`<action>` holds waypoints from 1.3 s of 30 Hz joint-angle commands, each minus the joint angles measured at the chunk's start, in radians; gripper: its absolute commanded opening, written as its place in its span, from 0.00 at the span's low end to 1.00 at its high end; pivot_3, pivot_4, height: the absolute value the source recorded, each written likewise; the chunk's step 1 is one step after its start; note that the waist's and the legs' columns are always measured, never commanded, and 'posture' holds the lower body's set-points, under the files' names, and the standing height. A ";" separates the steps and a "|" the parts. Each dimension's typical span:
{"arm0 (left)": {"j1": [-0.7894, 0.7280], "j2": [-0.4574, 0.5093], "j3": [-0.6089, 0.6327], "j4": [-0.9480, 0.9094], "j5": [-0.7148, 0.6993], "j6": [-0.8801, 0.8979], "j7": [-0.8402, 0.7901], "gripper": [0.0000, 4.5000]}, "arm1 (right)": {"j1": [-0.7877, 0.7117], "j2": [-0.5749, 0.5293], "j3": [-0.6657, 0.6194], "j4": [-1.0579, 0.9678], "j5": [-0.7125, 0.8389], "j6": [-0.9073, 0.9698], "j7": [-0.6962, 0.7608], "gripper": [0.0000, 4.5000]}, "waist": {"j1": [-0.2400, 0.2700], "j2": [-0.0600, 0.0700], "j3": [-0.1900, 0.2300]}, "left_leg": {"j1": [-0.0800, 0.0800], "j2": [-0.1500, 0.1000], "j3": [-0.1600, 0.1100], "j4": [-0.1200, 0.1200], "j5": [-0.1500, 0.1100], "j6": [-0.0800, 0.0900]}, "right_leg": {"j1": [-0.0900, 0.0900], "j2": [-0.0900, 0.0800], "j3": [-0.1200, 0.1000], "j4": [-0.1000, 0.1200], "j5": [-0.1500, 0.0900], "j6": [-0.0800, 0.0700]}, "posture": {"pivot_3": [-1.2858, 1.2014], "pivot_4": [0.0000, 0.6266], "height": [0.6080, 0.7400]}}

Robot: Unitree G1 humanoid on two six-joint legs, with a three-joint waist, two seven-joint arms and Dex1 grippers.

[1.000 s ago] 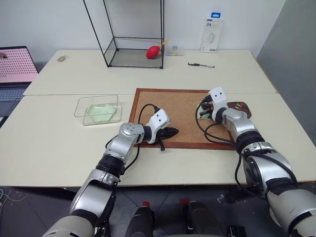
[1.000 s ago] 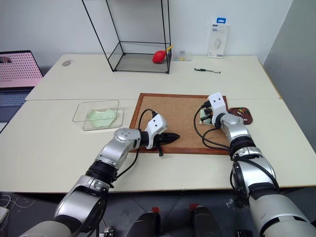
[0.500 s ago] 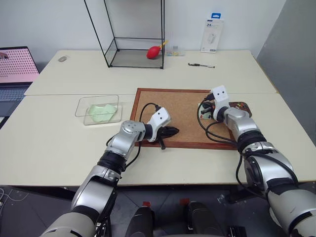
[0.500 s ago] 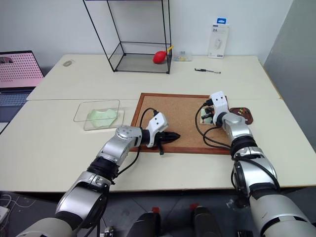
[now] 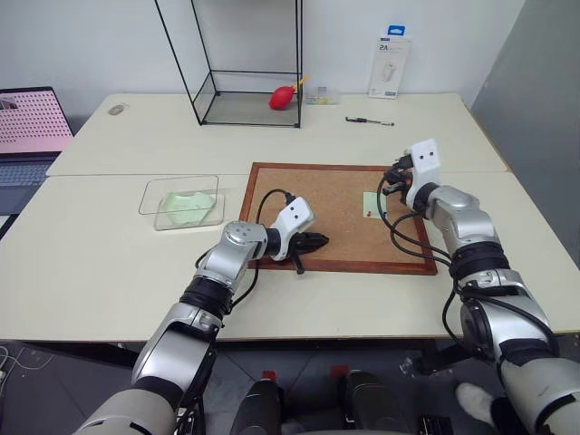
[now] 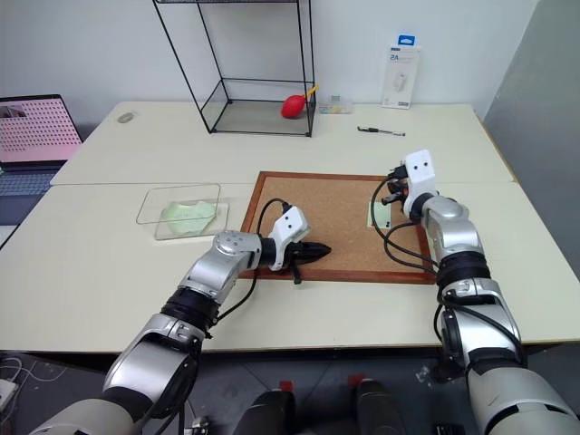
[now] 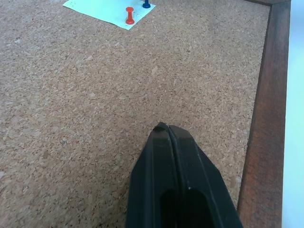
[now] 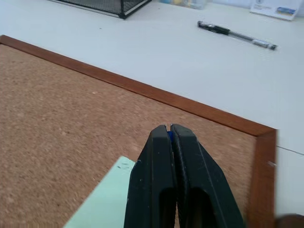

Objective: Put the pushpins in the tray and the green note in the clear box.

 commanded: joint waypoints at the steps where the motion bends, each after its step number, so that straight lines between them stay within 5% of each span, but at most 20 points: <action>1: 0.039 0.010 -0.045 0.063 0.065 0.043 0.014 0.00 | 0.103 -0.079 -0.012 -0.180 -0.020 0.023 0.004 0.00 | 0.001 0.000 -0.001 | 0.000 0.000 0.000 0.000 0.000 0.000 | 0.000 0.000 0.000 0.000 0.000 0.000 | 0.52 0.24 1.00; 12: 0.023 0.005 -0.056 0.090 0.075 0.018 0.003 0.00 | 0.187 -0.156 0.059 -0.112 -0.154 -0.080 -0.061 0.00 | -0.002 0.004 -0.004 | 0.001 0.000 0.002 0.000 0.000 0.000 | 0.001 0.000 0.001 0.000 0.000 0.000 | 0.52 0.24 1.00; 29: 0.030 0.008 -0.053 0.087 0.083 0.011 -0.004 0.00 | 0.119 -0.173 0.063 -0.025 -0.178 -0.144 -0.077 0.77 | -0.003 0.004 -0.004 | 0.001 0.000 0.002 0.000 0.000 0.000 | 0.001 0.000 0.001 -0.001 0.000 0.001 | 0.52 0.24 1.00; 39: 0.033 0.011 -0.052 0.089 0.083 0.008 -0.006 0.00 | 0.259 -0.146 -0.069 -0.330 0.025 0.001 0.011 0.77 | 0.000 0.003 -0.005 | 0.000 0.000 0.001 0.000 0.000 0.001 | 0.001 0.000 0.000 -0.001 0.000 0.001 | 0.52 0.24 1.00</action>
